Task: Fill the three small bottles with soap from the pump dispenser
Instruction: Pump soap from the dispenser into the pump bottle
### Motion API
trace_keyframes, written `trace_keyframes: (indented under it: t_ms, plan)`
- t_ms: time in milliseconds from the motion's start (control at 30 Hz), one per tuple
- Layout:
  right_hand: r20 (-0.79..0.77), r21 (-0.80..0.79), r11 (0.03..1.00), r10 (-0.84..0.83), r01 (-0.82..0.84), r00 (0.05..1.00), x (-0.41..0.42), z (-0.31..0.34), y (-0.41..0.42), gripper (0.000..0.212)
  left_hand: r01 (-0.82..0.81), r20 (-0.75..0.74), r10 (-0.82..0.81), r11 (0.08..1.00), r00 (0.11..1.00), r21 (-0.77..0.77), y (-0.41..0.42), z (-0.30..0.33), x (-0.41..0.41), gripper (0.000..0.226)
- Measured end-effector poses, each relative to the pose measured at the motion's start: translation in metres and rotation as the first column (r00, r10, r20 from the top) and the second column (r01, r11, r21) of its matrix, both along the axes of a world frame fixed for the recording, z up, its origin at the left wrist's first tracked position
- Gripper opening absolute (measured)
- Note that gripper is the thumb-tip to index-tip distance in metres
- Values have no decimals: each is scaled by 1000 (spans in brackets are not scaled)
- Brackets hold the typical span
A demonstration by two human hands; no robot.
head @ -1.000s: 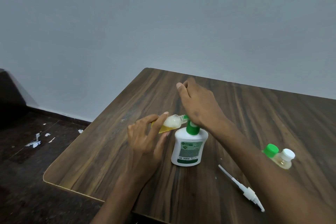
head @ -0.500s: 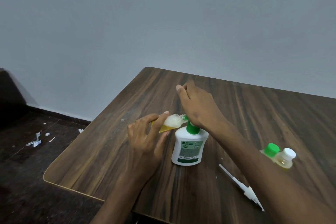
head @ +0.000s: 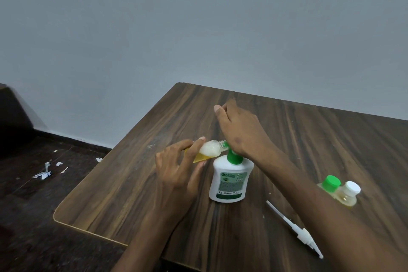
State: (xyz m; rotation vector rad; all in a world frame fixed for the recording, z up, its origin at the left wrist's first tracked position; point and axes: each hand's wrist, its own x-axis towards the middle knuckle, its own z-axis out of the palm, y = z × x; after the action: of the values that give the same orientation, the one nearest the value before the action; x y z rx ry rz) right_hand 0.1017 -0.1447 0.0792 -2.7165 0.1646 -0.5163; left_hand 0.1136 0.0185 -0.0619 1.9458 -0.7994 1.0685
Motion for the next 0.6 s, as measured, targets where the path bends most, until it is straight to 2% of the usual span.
trace_keyframes:
  t_ms: [133,267,600]
  plan:
    - [49,10,1000,0,0,999,0,1,-1,39,12,6,-12,1000,1000,-4,0,-1,1,45]
    - [36,1,1000,1,-2,999,0,-2,0,39,39,-18,-40,997,999,-62,0,-2,0,38]
    - [43,39,999,6,-8,999,-1,-2,-3,39,41,1,-41,997,999,-60,-1,-1,-1,37]
